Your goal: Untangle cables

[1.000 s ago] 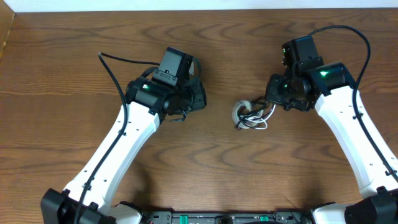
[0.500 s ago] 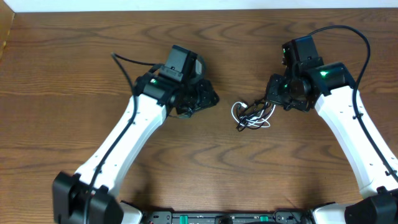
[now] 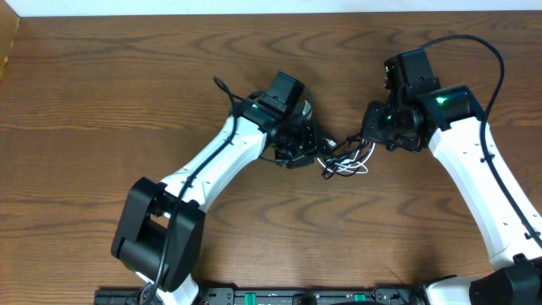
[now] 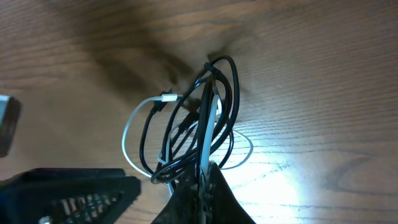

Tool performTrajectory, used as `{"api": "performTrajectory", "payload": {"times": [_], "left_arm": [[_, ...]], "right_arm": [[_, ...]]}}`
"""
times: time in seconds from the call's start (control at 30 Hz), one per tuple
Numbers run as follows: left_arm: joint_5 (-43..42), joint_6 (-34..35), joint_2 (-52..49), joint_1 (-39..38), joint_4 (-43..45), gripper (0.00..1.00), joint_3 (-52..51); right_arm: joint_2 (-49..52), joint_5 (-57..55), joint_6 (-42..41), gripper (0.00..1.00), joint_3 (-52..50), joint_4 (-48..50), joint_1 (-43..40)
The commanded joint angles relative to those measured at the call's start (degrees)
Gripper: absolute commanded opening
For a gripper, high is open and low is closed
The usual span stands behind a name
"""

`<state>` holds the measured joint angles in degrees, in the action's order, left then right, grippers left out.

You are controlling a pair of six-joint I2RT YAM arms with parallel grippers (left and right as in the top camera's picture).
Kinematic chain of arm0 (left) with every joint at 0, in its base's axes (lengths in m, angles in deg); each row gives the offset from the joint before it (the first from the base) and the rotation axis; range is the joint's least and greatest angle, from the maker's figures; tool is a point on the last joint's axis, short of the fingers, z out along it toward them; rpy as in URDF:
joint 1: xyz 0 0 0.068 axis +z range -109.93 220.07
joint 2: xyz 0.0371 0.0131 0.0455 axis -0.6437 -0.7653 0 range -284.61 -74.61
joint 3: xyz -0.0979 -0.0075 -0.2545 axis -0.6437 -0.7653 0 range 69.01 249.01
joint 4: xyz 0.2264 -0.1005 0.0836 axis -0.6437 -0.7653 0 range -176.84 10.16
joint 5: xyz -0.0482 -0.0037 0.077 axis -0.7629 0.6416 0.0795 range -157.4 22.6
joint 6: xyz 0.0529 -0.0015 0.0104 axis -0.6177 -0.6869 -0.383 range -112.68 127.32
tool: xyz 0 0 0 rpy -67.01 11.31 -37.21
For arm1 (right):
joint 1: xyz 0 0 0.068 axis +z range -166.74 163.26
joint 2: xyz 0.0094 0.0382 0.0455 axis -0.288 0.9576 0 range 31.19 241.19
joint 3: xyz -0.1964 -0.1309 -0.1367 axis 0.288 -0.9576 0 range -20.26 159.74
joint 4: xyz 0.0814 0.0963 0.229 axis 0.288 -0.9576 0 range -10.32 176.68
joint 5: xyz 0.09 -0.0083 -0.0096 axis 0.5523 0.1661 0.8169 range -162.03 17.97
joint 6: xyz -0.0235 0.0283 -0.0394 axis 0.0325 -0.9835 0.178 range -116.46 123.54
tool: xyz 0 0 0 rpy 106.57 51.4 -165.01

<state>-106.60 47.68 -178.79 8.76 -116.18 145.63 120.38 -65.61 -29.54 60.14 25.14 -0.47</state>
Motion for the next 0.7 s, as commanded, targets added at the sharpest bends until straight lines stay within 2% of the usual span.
{"api": "performTrajectory", "payload": {"times": [0.0, 0.2, 0.3, 0.47, 0.67], "left_arm": [[-1.31, 0.68, -0.31, -0.57, 2.08, 0.49, 0.72], [0.72, -1.14, -0.31, -1.14, 4.85, 0.48, 0.72], [1.25, -7.54, -0.31, -1.62, 5.66, 0.42, 0.72], [1.29, -18.38, -0.31, -2.54, 5.64, 0.42, 0.66], [-0.68, -19.08, -0.31, -2.54, 6.01, 0.42, 0.63]], "right_arm": [[-0.37, -0.02, -0.72, 0.01, -0.20, 0.04, -0.11], [-0.37, -0.02, -0.72, 0.01, -0.20, -0.15, -0.11], [-0.37, -0.04, -0.70, 0.01, -0.20, -0.15, -0.11], [-0.37, -0.04, -0.66, 0.01, -0.20, -0.20, -0.11], [-0.37, -0.04, -0.66, 0.01, -0.20, -0.24, -0.11]]}}
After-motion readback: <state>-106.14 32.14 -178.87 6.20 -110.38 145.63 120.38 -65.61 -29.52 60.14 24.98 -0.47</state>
